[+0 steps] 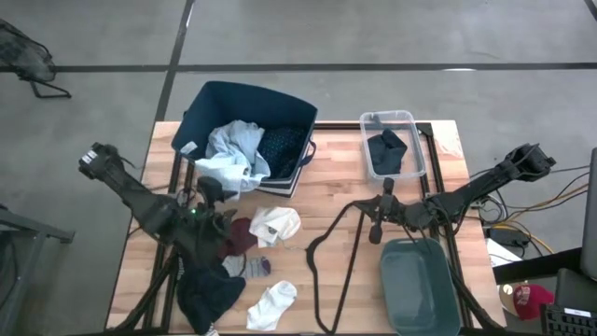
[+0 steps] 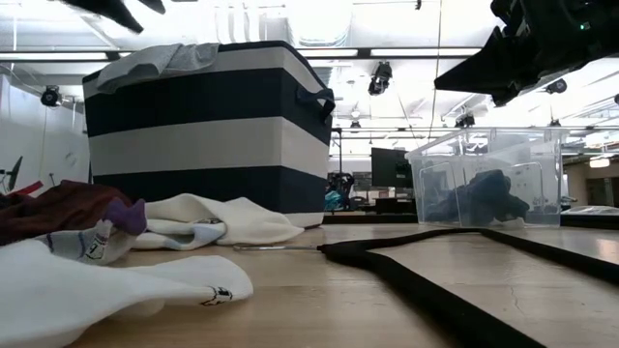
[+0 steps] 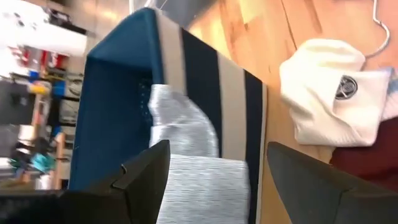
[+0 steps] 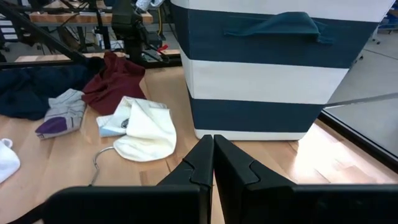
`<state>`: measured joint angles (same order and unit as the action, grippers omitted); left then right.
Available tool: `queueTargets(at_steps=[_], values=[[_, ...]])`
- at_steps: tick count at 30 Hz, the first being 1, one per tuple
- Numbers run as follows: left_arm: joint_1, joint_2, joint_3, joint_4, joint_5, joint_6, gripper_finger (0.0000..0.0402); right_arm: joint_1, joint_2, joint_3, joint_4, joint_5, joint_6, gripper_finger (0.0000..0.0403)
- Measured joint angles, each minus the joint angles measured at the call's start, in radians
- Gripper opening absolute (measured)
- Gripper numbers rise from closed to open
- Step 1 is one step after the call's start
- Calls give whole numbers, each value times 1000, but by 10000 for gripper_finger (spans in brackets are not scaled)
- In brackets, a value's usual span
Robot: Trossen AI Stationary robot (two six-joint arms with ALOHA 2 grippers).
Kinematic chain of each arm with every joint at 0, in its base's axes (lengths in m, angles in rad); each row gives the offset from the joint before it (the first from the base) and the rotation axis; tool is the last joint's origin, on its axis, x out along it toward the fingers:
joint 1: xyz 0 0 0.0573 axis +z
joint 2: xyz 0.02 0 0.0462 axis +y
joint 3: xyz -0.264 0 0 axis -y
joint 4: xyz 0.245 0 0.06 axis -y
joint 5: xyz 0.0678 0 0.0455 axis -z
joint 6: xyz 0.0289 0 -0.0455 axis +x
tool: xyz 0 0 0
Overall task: Pick & Place Cloths
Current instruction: Put the white polo shirt into the blue bin
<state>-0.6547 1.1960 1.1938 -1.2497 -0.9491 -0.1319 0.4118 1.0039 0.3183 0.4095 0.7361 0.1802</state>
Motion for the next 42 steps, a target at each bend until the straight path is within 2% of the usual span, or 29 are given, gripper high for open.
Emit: queueTargets(at_steps=[4, 10, 14, 18, 23, 34, 38, 42], values=[[-33, 13, -125, 15, -104, -53, 273, 0, 0, 0, 0, 0, 0, 8], [-30, 39, -306, 39, -321, -84, 273, 0, 0, 0, 0, -1, 0, 8], [-30, 52, -376, 54, -463, -79, 273, 0, 0, 0, 0, -2, 0, 8], [-30, 55, -405, 53, -616, -7, 273, 0, 0, 0, 0, -2, 3, 8], [-20, 47, -382, 57, -624, 52, 264, 0, 0, 0, 1, -3, 3, 8], [16, 34, -230, 57, -619, 65, 192, 0, 0, 0, 1, -3, 3, 8], [95, 15, -162, 58, -523, 51, 152, 0, 0, 0, 8, -3, 3, 8], [238, 1, -96, 57, -400, 32, 106, 0, 0, 0, 26, -2, 3, 8]])
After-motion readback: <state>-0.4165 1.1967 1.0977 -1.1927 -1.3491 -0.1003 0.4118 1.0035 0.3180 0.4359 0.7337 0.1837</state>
